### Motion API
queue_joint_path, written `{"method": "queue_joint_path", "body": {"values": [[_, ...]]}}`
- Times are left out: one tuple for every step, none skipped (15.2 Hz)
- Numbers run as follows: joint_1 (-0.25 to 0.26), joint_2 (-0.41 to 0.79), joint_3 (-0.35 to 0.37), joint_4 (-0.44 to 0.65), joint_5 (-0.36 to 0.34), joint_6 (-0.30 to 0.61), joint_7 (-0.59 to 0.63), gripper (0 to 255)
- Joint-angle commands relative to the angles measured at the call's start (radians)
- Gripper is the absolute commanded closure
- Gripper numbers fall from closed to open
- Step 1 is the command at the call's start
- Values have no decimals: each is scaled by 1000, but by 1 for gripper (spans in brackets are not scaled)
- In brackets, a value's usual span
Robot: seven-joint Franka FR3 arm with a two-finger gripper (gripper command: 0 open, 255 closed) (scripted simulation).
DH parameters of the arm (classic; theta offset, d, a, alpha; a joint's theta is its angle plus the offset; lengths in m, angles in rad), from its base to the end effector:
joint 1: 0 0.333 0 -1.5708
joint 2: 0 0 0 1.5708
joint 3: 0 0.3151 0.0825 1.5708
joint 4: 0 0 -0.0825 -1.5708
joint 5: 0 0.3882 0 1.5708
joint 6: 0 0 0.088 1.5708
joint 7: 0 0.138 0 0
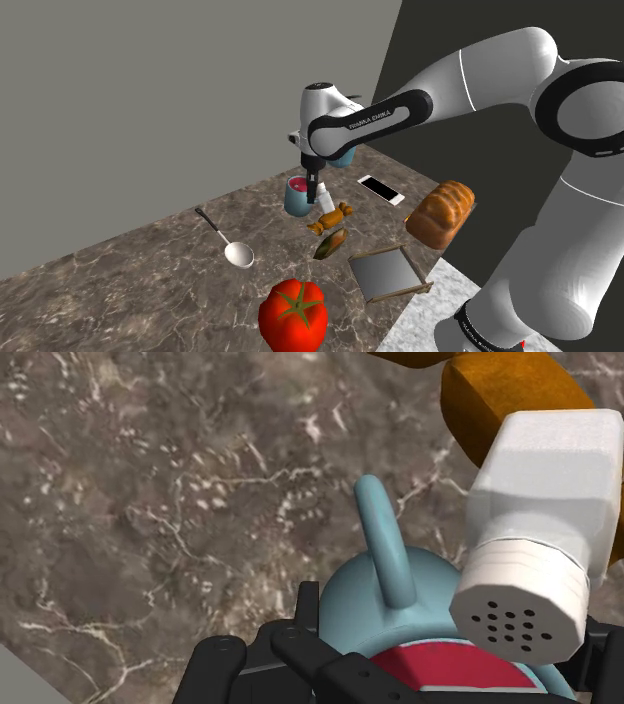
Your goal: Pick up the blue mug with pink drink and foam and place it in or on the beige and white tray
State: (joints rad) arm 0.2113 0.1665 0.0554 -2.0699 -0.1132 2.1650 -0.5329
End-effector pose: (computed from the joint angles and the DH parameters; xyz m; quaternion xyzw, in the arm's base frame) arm 0.5500 0.1424 0.3117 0.9064 0.4189 -0.0405 0.0361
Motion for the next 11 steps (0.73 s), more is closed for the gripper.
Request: {"method": "queue_joint_path", "body": {"values": [[0, 1, 1, -1, 0, 1, 0, 255], [0, 1, 0, -2, 0, 2, 0, 255], [0, 1, 0, -2, 0, 2, 0, 255], [1, 1, 1, 0, 0, 1, 0, 255], [1, -6, 1, 5, 2, -12, -2, 255], [0, -13, 1, 10, 3, -24, -3, 255], [0, -19, 1, 16, 4, -36, -5, 255], [0, -26, 2, 22, 5, -48, -6, 255], [0, -32, 2, 28, 7, -61, -8, 255], [1, -38, 2, 34, 8, -73, -9, 255], [1, -44, 2, 41, 9, -85, -11, 255]]}}
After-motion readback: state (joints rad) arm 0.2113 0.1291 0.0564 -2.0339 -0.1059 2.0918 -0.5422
